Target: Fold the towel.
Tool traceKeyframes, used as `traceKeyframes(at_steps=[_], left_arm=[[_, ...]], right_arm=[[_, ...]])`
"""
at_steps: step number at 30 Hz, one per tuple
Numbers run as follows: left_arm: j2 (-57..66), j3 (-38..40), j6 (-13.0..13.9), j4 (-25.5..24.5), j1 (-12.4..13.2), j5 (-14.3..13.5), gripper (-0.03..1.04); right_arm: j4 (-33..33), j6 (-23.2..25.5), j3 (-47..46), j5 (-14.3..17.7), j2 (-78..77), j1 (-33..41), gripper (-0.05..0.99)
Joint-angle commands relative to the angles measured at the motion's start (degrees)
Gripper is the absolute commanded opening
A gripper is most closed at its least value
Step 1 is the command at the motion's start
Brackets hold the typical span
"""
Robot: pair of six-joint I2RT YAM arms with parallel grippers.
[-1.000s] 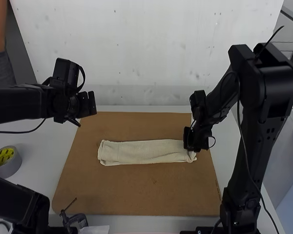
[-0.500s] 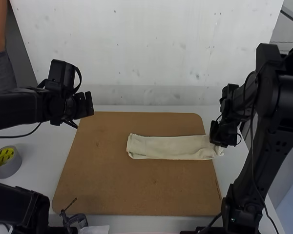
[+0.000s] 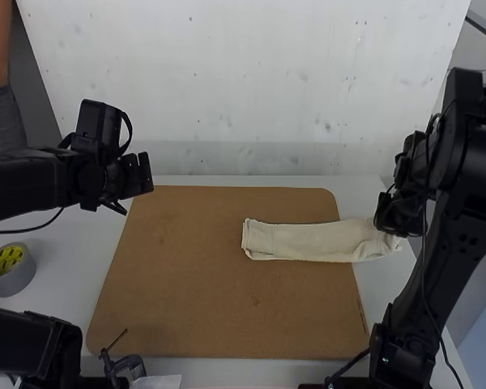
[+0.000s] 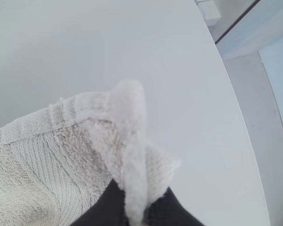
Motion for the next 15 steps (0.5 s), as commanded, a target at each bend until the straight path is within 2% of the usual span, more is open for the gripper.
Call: traceKeyframes(at_steps=[1, 6, 15], left_arm=[[-0.64, -0.68, 1.21, 0.54, 0.84, -0.53, 0.98], [-0.55, -1.12, 1.30, 0.63, 0.67, -0.36, 0.98], [-0.38, -1.65, 1.30, 1.25, 0.67, -0.18, 0.98]], right_arm=[[-1.10, 0.25, 1.87, 0.15, 0.42, 2.67, 0.02], [-4.79, 5.96, 1.70, 1.12, -1.60, 12.34, 0.02], [-11.29, 18.18, 5.92, 9.47, -2.92, 38.88, 0.02]])
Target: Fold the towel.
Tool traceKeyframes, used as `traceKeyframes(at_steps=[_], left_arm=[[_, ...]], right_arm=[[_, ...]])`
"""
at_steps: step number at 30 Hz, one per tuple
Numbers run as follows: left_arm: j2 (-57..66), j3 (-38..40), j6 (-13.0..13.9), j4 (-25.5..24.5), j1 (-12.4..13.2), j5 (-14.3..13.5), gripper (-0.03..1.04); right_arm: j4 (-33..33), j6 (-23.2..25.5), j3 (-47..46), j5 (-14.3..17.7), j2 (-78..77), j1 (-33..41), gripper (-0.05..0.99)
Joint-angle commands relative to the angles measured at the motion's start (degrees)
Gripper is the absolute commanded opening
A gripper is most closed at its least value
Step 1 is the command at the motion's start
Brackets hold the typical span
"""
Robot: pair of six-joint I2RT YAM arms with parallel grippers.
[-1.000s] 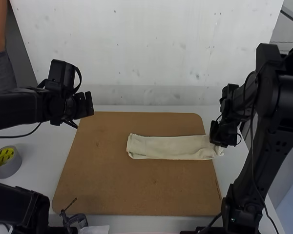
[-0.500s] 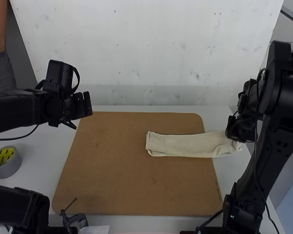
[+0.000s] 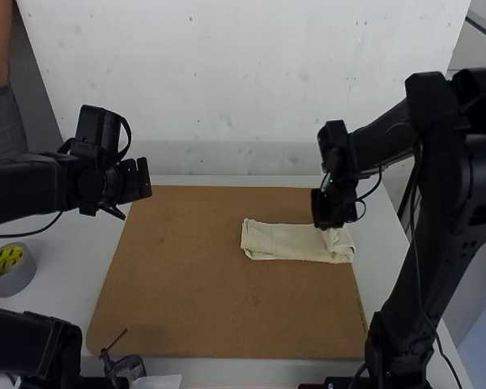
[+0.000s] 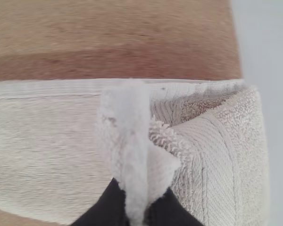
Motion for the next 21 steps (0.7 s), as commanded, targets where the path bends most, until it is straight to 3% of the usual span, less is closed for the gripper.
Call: traceKeyframes(at_steps=[1, 10, 21], left_arm=[[-0.38, -0.38, 0.95, 0.83, 0.25, -0.11, 0.98], [-0.55, -0.65, 1.04, 0.92, 0.16, 0.24, 0.98], [-0.73, -0.73, 1.04, 1.10, 0.08, 0.32, 0.98]], right_arm=[[-1.86, 7.84, 5.14, 4.93, 0.39, 8.86, 0.02], [-5.11, 12.77, 13.75, 7.12, 8.91, 19.67, 0.02], [-6.60, 14.09, 21.13, 8.35, 14.98, 24.77, 0.02]])
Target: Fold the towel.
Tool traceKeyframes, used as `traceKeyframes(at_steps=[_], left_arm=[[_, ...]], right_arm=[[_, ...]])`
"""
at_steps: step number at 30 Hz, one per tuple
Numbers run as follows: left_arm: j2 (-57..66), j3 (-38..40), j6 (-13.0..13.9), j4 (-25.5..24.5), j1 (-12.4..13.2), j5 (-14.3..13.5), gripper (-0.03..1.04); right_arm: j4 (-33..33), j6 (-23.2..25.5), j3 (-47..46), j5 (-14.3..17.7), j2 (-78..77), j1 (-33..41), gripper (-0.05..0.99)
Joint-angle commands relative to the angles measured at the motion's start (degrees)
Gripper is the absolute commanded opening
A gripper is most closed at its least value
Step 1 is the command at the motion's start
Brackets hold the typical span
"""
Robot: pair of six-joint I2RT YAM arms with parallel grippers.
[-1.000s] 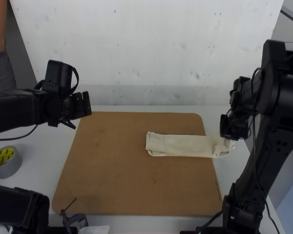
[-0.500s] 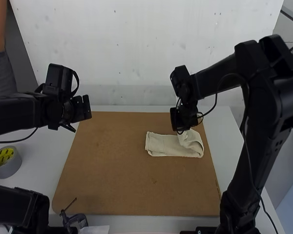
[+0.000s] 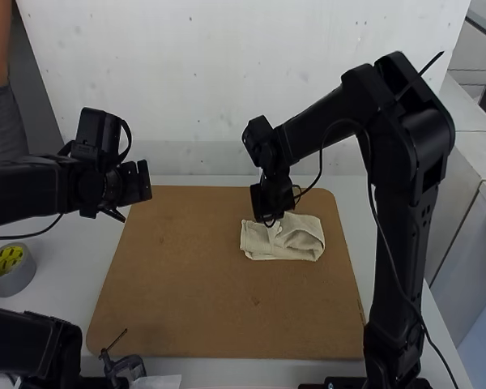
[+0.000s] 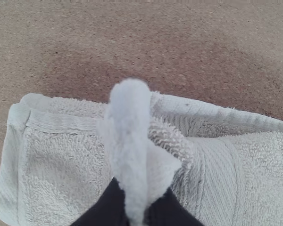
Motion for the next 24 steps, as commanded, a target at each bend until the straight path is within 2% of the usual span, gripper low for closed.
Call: traceKeyframes(at_steps=[1, 4, 5, 6, 8, 9, 10, 11, 15, 16, 17, 19, 20, 21, 24], left_arm=[[-0.73, -0.03, 0.65, 0.68, 0.08, 0.28, 0.98], [-0.55, -0.03, 0.65, 0.77, 0.08, 0.37, 0.98], [-0.55, -0.12, 0.65, 0.77, -0.01, 0.54, 0.98], [-0.55, -0.21, 0.65, 0.77, -0.01, 0.63, 0.98], [-0.47, -0.47, 0.65, 0.77, 0.08, 0.63, 0.98], [-0.47, -0.65, 0.65, 0.86, 0.08, 0.63, 0.98], [-0.55, -0.74, 0.65, 1.03, 0.08, 0.63, 0.98], [-0.64, -0.91, 0.65, 1.21, 0.16, 0.63, 0.98], [-1.17, -1.27, 0.73, 1.47, 0.43, 0.63, 0.98], [-1.17, -1.35, 0.73, 1.47, 0.43, 0.63, 0.98], [-1.17, -1.35, 0.73, 1.47, 0.43, 0.63, 0.98], [-1.17, -1.35, 0.73, 1.65, 0.25, 0.63, 0.98], [-1.17, -1.35, 0.73, 1.74, 0.16, 0.72, 0.98], [-1.17, -1.27, 0.73, 1.91, 0.08, 0.81, 0.98], [-1.17, -1.27, 0.65, 2.09, -0.19, 1.16, 0.98]], right_arm=[[-0.59, 1.26, 3.69, 1.53, 1.30, 1.38, 0.02], [-0.77, 1.96, 4.40, 1.45, 1.91, 2.26, 0.02], [-0.77, 2.13, 4.48, 1.45, 1.91, 2.53, 0.05], [-0.77, 2.31, 4.40, 1.18, 1.56, 2.53, 0.20], [-0.59, 2.66, 4.31, 0.57, -0.72, 2.53, 0.62], [-0.51, 2.75, 4.22, 0.39, -2.04, 2.62, 0.79], [-0.59, 2.75, 4.13, 0.13, -3.36, 2.53, 0.88], [-0.59, 2.66, 4.04, 0.13, -4.68, 2.44, 0.88], [-0.77, 2.22, 3.52, -0.31, -9.25, 2.18, 0.87], [-1.21, 2.05, 3.34, -0.31, -9.86, 2.09, 0.82], [-1.65, 1.78, 3.25, -0.31, -9.86, 1.91, 0.70], [-1.38, 1.34, 2.29, 0.22, -8.98, 1.56, 0.30], [-1.12, 1.34, 1.76, 0.39, -8.11, 1.56, 0.14], [-0.68, 1.26, 1.23, 0.39, -7.31, 1.56, 0.04], [-0.15, 1.26, 0.88, 0.57, -4.77, 1.38, 0.02]])
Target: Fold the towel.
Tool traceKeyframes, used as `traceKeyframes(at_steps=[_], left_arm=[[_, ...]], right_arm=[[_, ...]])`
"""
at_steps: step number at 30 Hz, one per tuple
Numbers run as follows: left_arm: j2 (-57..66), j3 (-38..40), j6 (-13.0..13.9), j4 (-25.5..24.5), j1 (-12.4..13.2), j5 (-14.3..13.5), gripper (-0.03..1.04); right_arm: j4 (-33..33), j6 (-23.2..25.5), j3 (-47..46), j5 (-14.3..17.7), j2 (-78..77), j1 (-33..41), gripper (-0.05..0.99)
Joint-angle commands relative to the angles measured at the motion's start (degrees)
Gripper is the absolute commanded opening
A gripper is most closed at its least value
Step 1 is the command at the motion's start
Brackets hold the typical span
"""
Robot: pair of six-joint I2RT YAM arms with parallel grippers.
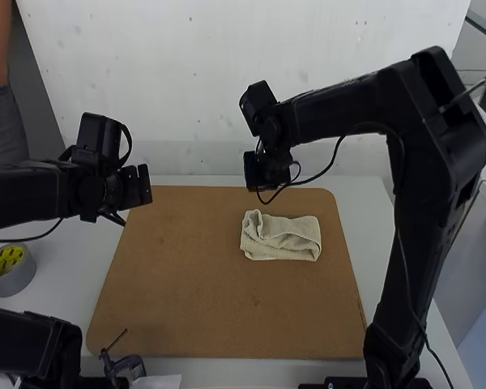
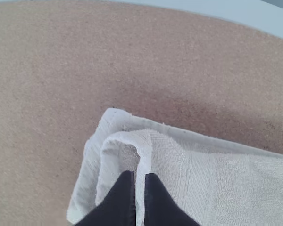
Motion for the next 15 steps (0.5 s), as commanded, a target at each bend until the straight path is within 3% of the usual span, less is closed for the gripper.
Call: traceKeyframes(at_steps=[1, 5, 15], left_arm=[[-0.99, 0.11, 0.65, 0.84, -0.28, 0.74, 0.98], [-0.64, 0.11, 0.73, 1.11, -0.45, 0.92, 0.98], [-0.64, -0.24, 0.73, 1.19, -0.80, 1.27, 0.98]], right_arm=[[0.00, -0.32, -1.11, 0.98, 3.56, -0.63, 0.02], [0.44, -0.76, -0.76, 2.83, 7.08, -0.63, 0.02], [1.41, -1.46, 0.56, 3.36, 13.50, 0.08, 0.02]])
